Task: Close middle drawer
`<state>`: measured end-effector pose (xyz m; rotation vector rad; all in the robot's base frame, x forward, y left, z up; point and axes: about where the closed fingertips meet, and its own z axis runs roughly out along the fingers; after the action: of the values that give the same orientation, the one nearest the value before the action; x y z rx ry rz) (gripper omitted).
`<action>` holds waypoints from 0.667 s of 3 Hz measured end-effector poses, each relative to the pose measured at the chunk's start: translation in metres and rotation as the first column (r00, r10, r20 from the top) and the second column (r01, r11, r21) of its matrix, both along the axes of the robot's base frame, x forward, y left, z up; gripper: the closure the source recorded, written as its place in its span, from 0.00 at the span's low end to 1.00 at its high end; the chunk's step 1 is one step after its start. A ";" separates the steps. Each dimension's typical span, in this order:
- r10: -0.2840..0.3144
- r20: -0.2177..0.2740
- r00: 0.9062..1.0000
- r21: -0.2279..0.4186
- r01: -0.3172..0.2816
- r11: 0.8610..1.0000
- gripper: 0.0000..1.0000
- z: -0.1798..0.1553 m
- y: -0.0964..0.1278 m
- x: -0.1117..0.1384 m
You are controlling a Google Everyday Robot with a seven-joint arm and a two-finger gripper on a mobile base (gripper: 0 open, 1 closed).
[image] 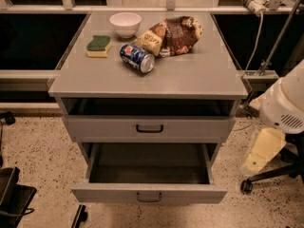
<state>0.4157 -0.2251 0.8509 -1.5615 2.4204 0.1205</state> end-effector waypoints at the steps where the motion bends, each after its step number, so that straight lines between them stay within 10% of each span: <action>1: -0.001 -0.011 1.000 -0.002 0.001 1.000 0.00 -0.007 0.000 -0.003; 2: -0.001 -0.011 1.000 -0.002 0.001 1.000 0.19 -0.007 0.000 -0.003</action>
Offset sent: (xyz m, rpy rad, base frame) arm -0.0027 -0.0002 -0.0070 -0.0017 0.0112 -0.0006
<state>0.4129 -0.2253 0.8439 -1.5650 2.4301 0.1274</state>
